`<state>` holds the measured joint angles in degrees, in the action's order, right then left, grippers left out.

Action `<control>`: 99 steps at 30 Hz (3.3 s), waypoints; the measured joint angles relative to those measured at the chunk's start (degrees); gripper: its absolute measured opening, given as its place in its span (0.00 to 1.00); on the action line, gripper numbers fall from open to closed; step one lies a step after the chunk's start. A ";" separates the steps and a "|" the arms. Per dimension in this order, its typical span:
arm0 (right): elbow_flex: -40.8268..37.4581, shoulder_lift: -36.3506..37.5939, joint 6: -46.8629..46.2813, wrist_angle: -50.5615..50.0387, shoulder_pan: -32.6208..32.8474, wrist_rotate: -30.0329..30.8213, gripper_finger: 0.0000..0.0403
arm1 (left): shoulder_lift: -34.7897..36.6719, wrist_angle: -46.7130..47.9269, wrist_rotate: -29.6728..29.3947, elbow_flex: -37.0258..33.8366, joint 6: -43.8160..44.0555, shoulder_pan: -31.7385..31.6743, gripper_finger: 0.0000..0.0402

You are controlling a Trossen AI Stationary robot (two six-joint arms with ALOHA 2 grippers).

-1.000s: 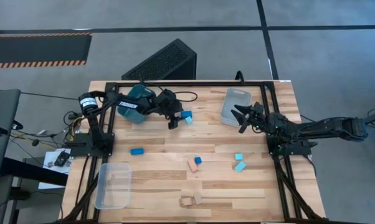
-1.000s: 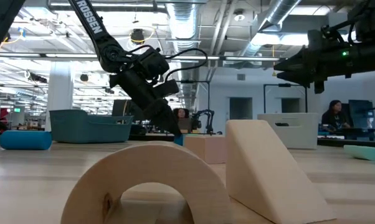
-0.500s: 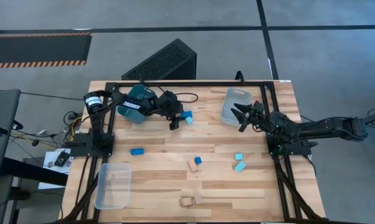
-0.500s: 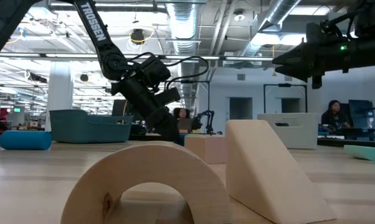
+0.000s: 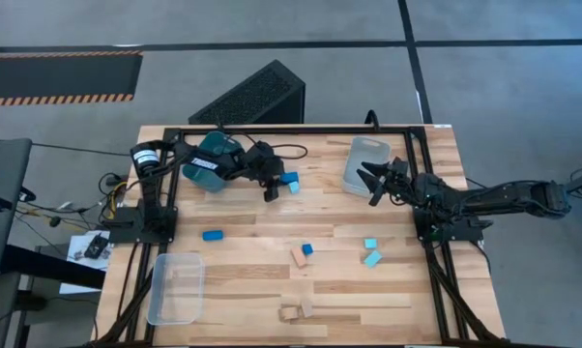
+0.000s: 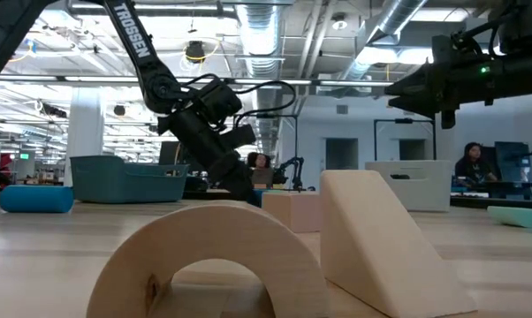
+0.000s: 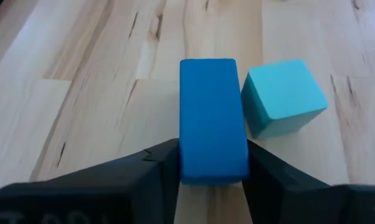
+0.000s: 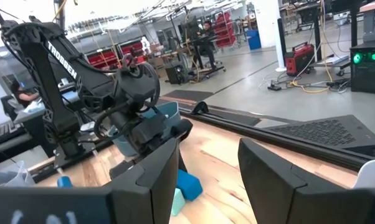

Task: Sort & place blocks by color
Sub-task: Put the top right blue block into the blue bin, then put the right blue block into the blue bin

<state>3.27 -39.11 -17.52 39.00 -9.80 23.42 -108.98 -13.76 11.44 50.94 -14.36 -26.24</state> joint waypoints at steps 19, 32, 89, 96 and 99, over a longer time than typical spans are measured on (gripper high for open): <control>0.00 0.00 -0.02 -0.40 -0.11 0.00 0.45 | 22.55 27.33 -27.31 -2.18 9.68 1.21 0.28; 0.00 0.00 1.33 -1.22 -2.24 0.03 0.45 | 37.86 29.20 -31.65 -16.61 21.85 -13.35 0.29; 17.62 -12.08 -4.52 -18.99 13.40 0.39 0.45 | 59.68 27.47 -22.46 -21.24 13.30 -6.28 0.47; 24.78 -23.38 -4.91 -20.35 23.62 1.87 0.45 | 61.83 25.37 -14.61 -21.23 16.73 9.10 0.47; 28.61 -28.08 -3.72 -24.19 26.38 1.80 0.45 | 60.85 23.27 -18.38 -21.24 18.57 17.59 0.47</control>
<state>31.87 -67.20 -21.24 14.82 16.58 25.22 -48.13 9.51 -6.94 29.69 4.21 -8.65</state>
